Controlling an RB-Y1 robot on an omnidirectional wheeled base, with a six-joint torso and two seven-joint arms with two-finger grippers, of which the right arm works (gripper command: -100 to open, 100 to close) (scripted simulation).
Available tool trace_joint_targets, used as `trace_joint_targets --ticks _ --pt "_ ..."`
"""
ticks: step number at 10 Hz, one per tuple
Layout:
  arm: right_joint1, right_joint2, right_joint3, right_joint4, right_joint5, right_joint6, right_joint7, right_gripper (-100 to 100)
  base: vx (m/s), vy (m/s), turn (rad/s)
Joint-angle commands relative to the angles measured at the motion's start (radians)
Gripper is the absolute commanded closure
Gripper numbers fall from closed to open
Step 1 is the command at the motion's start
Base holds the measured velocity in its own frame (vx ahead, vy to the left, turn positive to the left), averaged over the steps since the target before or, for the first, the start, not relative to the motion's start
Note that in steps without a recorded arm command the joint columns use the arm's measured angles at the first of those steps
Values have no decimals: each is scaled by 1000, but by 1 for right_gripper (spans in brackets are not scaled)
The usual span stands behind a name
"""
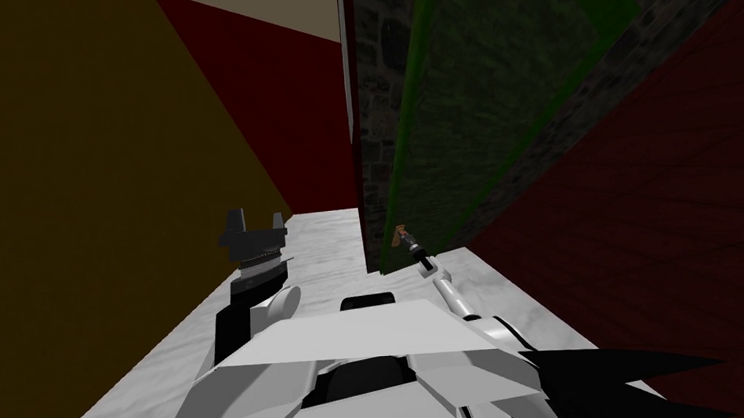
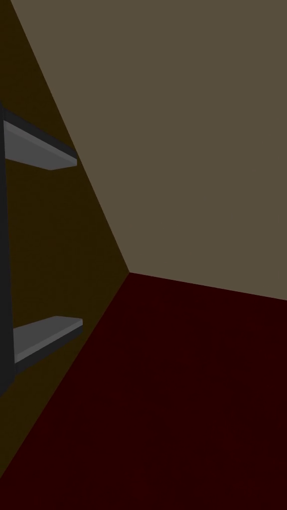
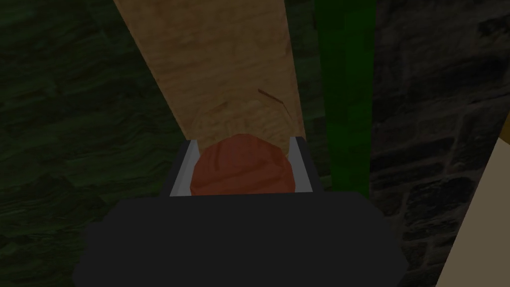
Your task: Push the door open
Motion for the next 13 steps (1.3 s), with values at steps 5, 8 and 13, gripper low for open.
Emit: trace_joint_targets --ticks 5,8,13 --pt "-9 -11 28 0 -39 -2 -139 100 -39 -47 31" --pt "-13 -17 44 0 -60 -2 -209 100 -37 -37 24" --pt "-22 -28 77 0 -104 -4 -343 100 -37 -40 28"
